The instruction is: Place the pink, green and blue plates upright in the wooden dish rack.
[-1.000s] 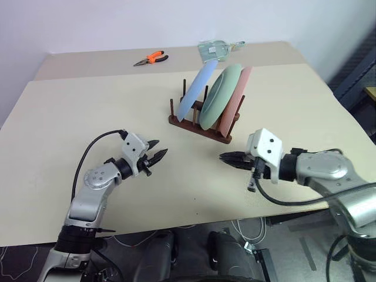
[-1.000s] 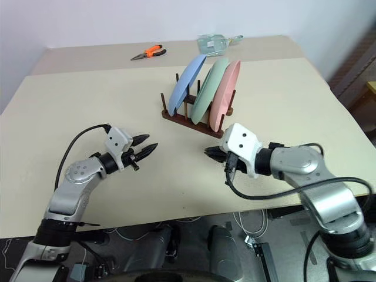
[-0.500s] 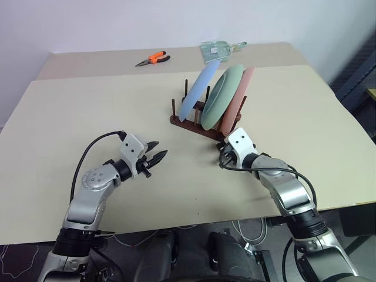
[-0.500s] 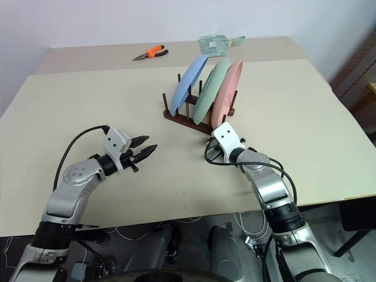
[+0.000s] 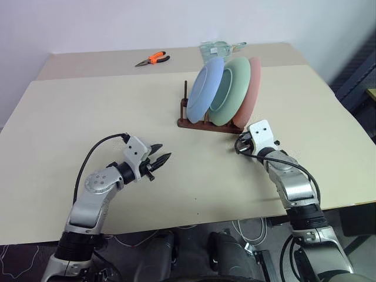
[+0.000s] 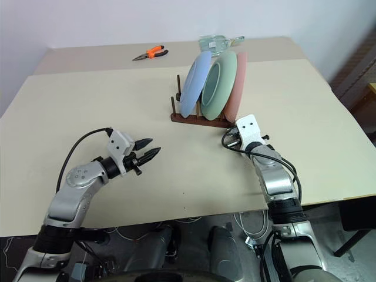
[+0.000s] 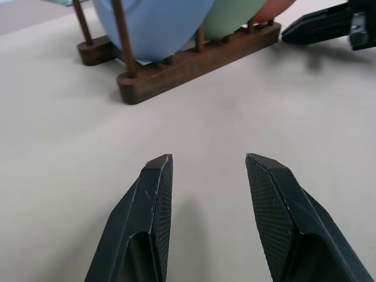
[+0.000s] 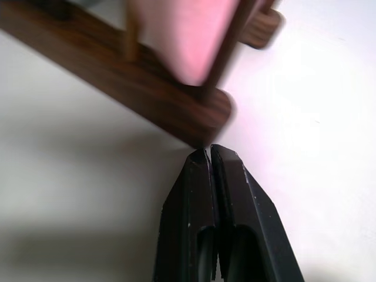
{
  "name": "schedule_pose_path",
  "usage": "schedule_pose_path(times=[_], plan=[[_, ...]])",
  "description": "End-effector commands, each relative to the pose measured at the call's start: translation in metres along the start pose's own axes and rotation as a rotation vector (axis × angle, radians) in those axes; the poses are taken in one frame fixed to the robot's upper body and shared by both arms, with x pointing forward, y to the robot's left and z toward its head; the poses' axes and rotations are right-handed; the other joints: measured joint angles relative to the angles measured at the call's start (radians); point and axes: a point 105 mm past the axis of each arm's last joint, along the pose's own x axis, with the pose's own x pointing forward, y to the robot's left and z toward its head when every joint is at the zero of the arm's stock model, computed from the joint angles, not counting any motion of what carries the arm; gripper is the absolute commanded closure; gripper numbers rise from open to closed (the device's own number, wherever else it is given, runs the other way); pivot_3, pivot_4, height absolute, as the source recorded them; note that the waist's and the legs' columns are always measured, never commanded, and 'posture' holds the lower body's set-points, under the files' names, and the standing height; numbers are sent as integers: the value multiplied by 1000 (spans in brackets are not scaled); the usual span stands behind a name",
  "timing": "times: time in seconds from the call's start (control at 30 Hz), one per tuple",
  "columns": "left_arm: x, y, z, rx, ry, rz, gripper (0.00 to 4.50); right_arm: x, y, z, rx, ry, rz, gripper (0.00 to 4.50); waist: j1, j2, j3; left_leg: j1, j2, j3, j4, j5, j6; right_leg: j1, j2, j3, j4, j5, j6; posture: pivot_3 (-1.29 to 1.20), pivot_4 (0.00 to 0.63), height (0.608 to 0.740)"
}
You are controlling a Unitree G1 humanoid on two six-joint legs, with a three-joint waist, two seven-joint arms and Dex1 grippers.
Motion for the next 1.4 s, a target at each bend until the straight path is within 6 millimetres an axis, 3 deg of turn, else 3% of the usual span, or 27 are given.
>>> schedule_pose_path(times=[0.03, 0.13, 0.23, 0.4, 0.5, 0.63, 1.4], plan=[[1, -2, 12, 32, -38, -5, 2497, -6, -11, 18, -44, -65, -22, 4450, 0, 0, 0, 0, 0, 0, 0, 0, 0, 0, 0, 0, 0, 0, 0, 0, 150, 719], [-1, -1, 11, 32, -34, -2, 2497, -23, -5, 33, -140, -125, 46, 4450, 2, 0, 0, 0, 0, 0, 0, 0, 0, 0, 0, 0, 0, 0, 0, 0, 150, 719], [-2, -1, 10, 29, -30, 1, 2497, -43, 14, 47, -238, -181, 160, 4450, 2, 1, 0, 0, 0, 0, 0, 0, 0, 0, 0, 0, 0, 0, 0, 0, 150, 719], [-2, -4, 8, 24, -26, -7, 2497, -63, 42, 63, -263, -214, 273, 4450, 0, 1, 0, 0, 1, 0, 0, 0, 0, 0, 0, 0, 0, -1, -2, 0, 150, 719], [0, -4, 9, 25, -27, -15, 2497, -59, 51, 78, -245, -235, 255, 4450, 1, 1, 0, 0, 1, 0, 0, 0, 0, 0, 0, 0, 0, -1, -2, 0, 150, 719], [2, -4, 10, 29, -30, -19, 2497, -42, 42, 87, -232, -205, 151, 4450, 2, 1, 0, 0, 1, 0, 0, 0, 0, 0, 0, 0, 0, -1, -2, 0, 150, 719], [0, -3, 9, 29, -28, -3, 2497, -35, 28, 89, -314, -190, 63, 4450, 1, 1, 0, 0, 0, 0, 0, 0, 0, 0, 0, -1, 0, -1, -2, 0, 150, 719]])
